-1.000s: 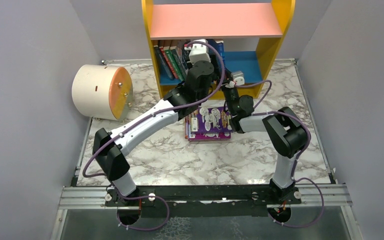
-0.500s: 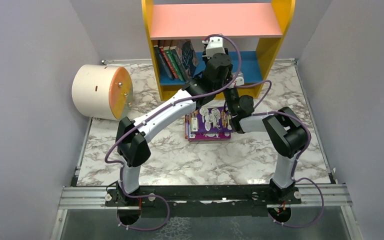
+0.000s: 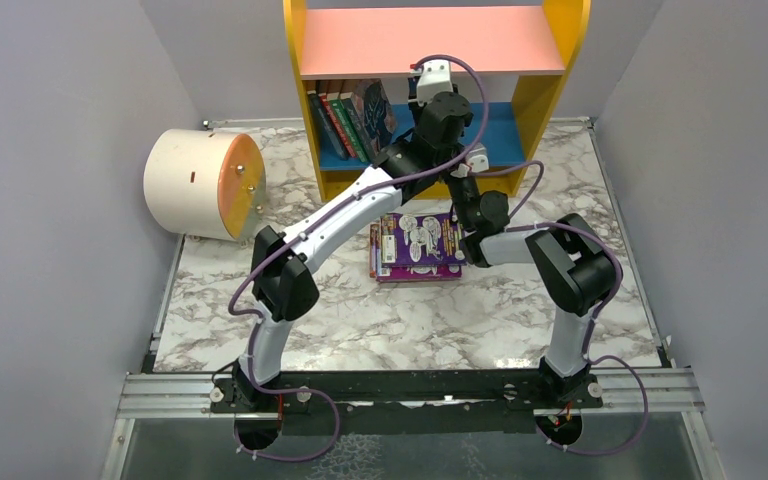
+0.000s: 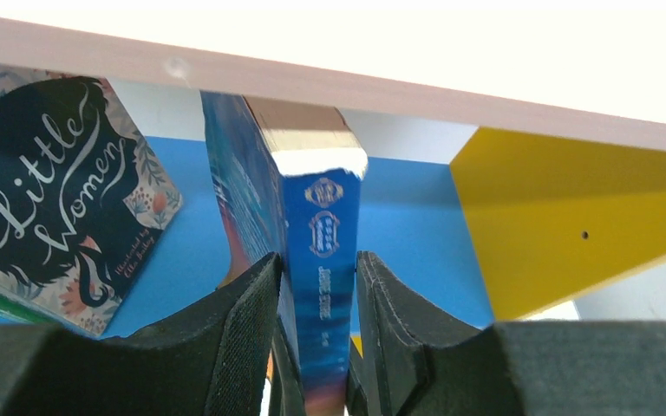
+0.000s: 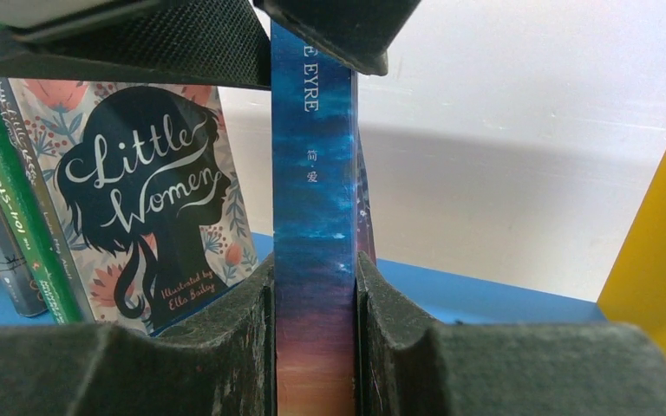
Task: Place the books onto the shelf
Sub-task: Place the book on the shelf.
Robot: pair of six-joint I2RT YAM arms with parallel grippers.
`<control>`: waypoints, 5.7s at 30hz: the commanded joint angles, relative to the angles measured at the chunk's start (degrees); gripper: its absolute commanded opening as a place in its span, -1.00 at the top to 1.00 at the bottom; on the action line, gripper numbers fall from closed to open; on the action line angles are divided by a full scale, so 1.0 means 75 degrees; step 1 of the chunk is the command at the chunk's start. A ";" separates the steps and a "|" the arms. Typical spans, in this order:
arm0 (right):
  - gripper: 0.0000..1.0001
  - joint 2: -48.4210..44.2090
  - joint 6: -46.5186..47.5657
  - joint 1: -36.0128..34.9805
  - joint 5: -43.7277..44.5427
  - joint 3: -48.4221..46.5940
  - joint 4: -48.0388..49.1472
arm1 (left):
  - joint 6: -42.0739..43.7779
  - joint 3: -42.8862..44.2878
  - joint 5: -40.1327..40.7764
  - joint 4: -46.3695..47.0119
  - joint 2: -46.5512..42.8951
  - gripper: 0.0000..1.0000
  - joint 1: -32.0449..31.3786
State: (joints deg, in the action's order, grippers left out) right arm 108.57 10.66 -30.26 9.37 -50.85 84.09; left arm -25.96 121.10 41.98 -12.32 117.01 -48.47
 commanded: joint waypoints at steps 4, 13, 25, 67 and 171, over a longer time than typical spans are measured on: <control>0.98 -0.0204 0.0184 -0.0067 -0.0598 0.0147 0.2404 | -0.0111 0.0453 -0.0106 -0.0407 0.0219 0.39 0.0336; 0.98 -0.0189 0.0422 -0.0176 -0.0805 0.0166 0.2412 | -0.0124 0.0593 -0.0353 -0.0534 0.0442 0.39 0.0560; 0.98 -0.0237 0.0536 -0.0216 -0.0857 0.0155 0.2408 | -0.0182 0.0720 -0.0616 -0.0706 0.0580 1.00 0.0720; 0.18 -0.2640 -0.0784 -0.0215 -0.1152 0.0417 -0.2816 | 0.0703 -0.0366 -0.0598 0.0003 -0.0472 1.00 0.0361; 0.98 0.0424 -0.0423 -0.0736 0.2322 -0.1475 -0.2605 | 0.2057 -0.1676 -0.1645 0.1652 -0.1268 1.00 0.1031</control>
State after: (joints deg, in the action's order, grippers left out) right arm 110.78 6.00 -36.71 22.33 -58.37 59.00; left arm -11.42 106.76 30.00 -3.01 109.78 -41.56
